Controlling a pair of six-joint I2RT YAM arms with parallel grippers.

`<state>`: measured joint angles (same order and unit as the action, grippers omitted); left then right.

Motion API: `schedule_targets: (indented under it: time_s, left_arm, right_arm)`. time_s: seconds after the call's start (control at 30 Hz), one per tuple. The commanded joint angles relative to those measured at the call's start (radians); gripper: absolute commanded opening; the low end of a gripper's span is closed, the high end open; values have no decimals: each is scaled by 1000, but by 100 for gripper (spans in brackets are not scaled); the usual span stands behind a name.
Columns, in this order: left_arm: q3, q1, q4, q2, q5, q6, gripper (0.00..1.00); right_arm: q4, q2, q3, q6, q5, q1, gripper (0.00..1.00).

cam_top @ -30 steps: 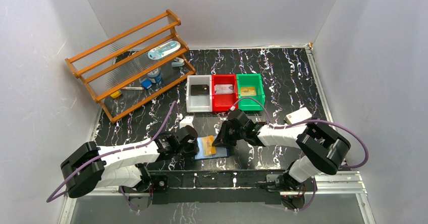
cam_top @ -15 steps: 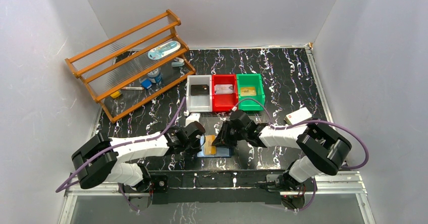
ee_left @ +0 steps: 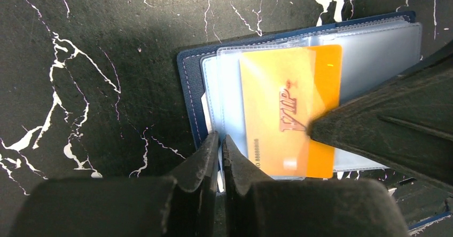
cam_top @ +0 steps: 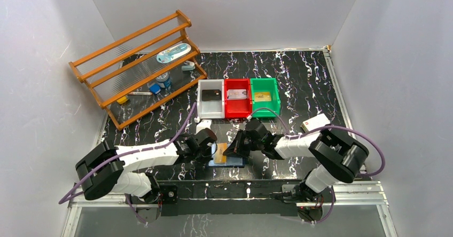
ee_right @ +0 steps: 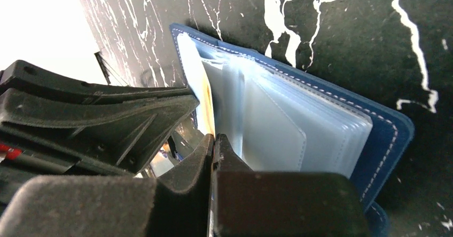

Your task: Take the credit cards out of the card holder

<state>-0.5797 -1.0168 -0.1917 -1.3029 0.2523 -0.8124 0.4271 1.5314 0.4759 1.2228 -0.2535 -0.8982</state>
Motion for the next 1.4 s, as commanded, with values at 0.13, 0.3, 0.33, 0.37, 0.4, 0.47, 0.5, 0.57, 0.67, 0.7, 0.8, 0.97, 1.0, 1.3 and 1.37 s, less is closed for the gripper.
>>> schedule_targets:
  time_s: [0.13, 0.3, 0.33, 0.37, 0.4, 0.47, 0.5, 0.57, 0.67, 0.7, 0.8, 0.97, 1.0, 1.3, 1.37]
  left_arm:
    - [46, -3, -135, 6, 11, 21, 2]
    - [35, -4, -156, 23, 15, 21, 3]
    - [27, -3, -161, 30, 12, 23, 4]
    - [14, -3, -171, 37, 11, 27, 6]
    - [-6, -3, -188, 46, 2, 33, 8]
    - [-88, -3, -231, 66, -40, 65, 11]
    - [-127, -5, -240, 81, -61, 77, 13]
    - [-183, -5, -230, 112, -74, 82, 21]
    - [-211, -4, -159, 137, -64, 117, 35]
    - [-200, -3, -122, 136, -66, 128, 38]
    - [-170, -1, -62, 87, -73, 93, 36]
    - [-73, 15, 38, -24, -138, -1, 30]
    - [-49, 17, 68, -32, -143, -22, 30]
    - [49, 44, 118, -34, -137, -50, 28]
    - [50, 45, 118, -38, -139, -50, 27]
  right_arm:
    - [-147, -112, -11, -98, 58, 28, 6]
    - [-172, -134, -8, -110, 19, 42, 8]
    - [-174, -137, -7, -109, 15, 41, 8]
    - [-174, -138, -5, -108, 12, 41, 8]
    - [-176, -142, -4, -107, 13, 42, 8]
    - [-182, -145, -5, -104, 18, 42, 8]
    - [-181, -146, -6, -103, 19, 42, 8]
    - [-172, -142, -6, -102, 15, 44, 8]
    - [-157, -124, -2, -100, 1, 46, 8]
    - [-160, -122, -2, -96, 2, 45, 8]
    - [-159, -135, -17, -79, 35, 47, 9]
    - [-168, -151, -26, -79, 46, 52, 9]
    - [-169, -149, -26, -79, 43, 53, 9]
    - [-173, -148, -8, -85, 1, 56, 12]
    - [-177, -154, -2, -86, -2, 56, 13]
